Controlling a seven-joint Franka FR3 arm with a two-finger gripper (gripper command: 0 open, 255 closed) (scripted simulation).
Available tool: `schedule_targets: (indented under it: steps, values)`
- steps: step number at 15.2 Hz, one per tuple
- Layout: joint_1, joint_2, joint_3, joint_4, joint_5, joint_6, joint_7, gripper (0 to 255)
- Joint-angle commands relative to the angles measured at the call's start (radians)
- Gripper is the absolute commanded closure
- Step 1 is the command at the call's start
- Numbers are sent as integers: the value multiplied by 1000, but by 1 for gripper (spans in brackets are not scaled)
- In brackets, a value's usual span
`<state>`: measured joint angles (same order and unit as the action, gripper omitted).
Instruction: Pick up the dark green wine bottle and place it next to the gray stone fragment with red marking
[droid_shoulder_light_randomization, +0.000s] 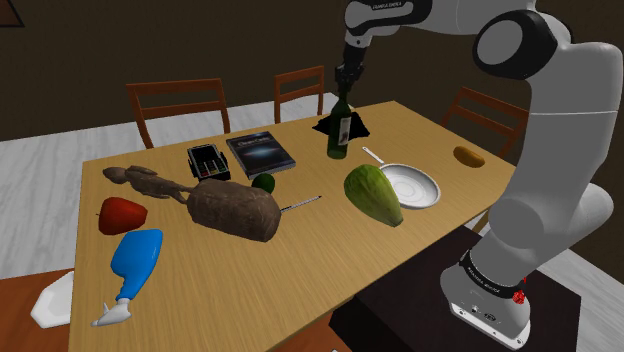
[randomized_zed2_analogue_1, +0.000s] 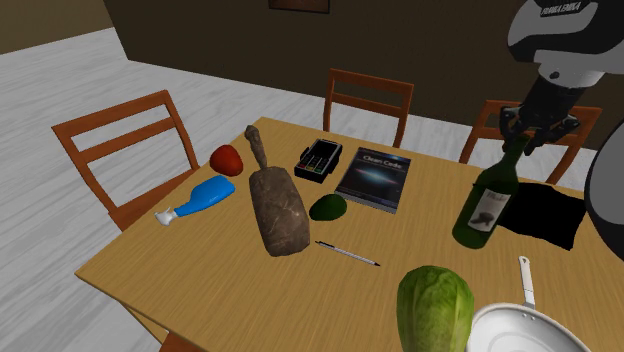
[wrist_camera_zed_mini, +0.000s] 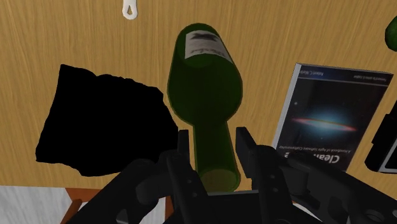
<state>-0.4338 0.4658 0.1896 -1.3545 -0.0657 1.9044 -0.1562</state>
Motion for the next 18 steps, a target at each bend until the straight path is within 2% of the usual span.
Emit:
schedule_targets:
  steps: [1, 2, 7, 11, 18]
  values:
    - [0, -1, 0, 0, 0, 0, 0, 255]
    - [0, -1, 0, 0, 0, 0, 0, 0]
    - [0, 0, 0, 0, 0, 0, 0, 0]
    - [2, -14, 2, 106, 3, -119, -3, 0]
    - [2, -14, 2, 106, 3, -119, -3, 0]
